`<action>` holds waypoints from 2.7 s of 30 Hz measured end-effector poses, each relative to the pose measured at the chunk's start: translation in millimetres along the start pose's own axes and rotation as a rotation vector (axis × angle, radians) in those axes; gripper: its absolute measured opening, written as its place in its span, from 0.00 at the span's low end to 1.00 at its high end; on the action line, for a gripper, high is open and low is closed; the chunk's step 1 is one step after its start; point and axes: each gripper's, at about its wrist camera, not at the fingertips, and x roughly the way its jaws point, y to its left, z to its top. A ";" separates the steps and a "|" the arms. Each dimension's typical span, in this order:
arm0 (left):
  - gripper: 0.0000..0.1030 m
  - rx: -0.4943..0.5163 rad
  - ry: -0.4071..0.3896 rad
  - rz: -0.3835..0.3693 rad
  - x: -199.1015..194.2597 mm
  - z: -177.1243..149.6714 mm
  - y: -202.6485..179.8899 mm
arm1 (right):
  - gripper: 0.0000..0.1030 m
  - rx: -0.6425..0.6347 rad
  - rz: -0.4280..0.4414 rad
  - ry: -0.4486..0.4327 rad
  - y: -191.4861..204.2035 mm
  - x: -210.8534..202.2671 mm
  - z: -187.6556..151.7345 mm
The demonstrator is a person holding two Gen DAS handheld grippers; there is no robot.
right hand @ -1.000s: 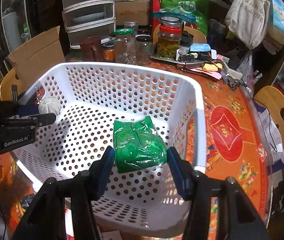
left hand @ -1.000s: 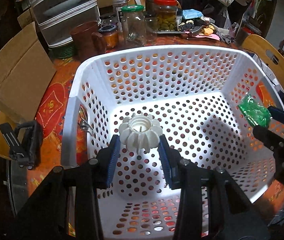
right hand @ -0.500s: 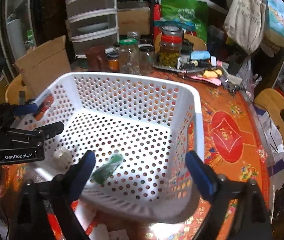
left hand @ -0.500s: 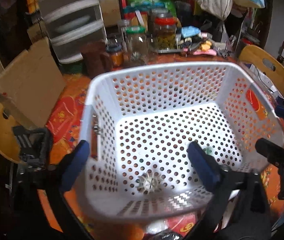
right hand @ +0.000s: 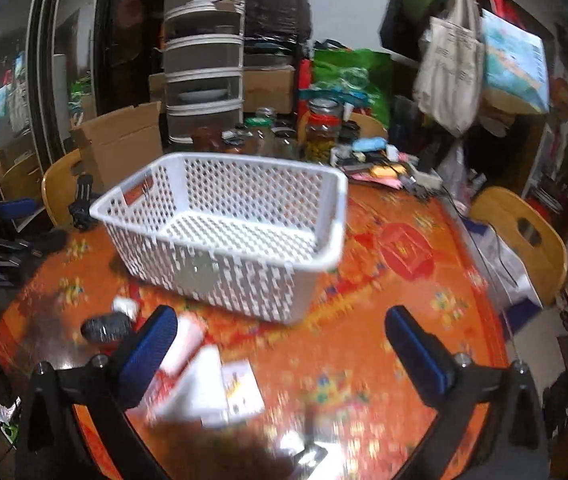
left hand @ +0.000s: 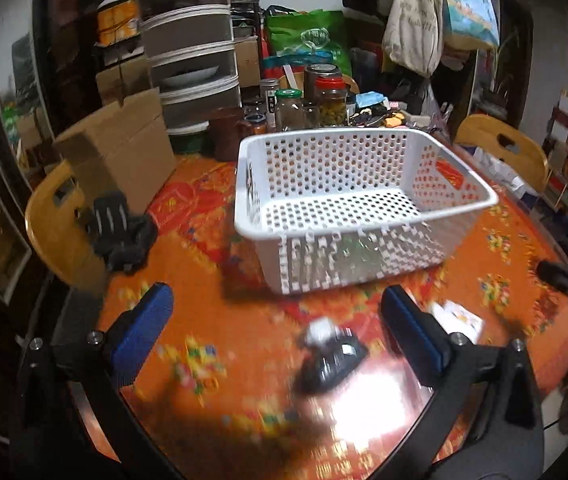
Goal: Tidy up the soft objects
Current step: 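Grasp black wrapped bundle with left tool while right tool grasps white folded cloth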
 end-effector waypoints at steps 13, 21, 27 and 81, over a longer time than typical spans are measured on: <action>1.00 -0.042 0.118 -0.033 40.2 -97.1 -12.2 | 0.99 0.167 0.083 0.107 -8.5 28.8 -96.0; 0.95 -0.011 0.130 -0.056 71.1 -98.9 -33.1 | 0.88 0.127 0.121 0.120 13.4 44.0 -94.2; 0.79 0.006 0.133 -0.046 82.9 -91.0 -40.3 | 0.80 0.073 0.155 0.126 35.6 56.4 -84.9; 0.43 0.021 0.030 -0.060 36.6 -88.8 -35.8 | 0.16 0.070 0.202 0.062 32.5 36.7 -63.7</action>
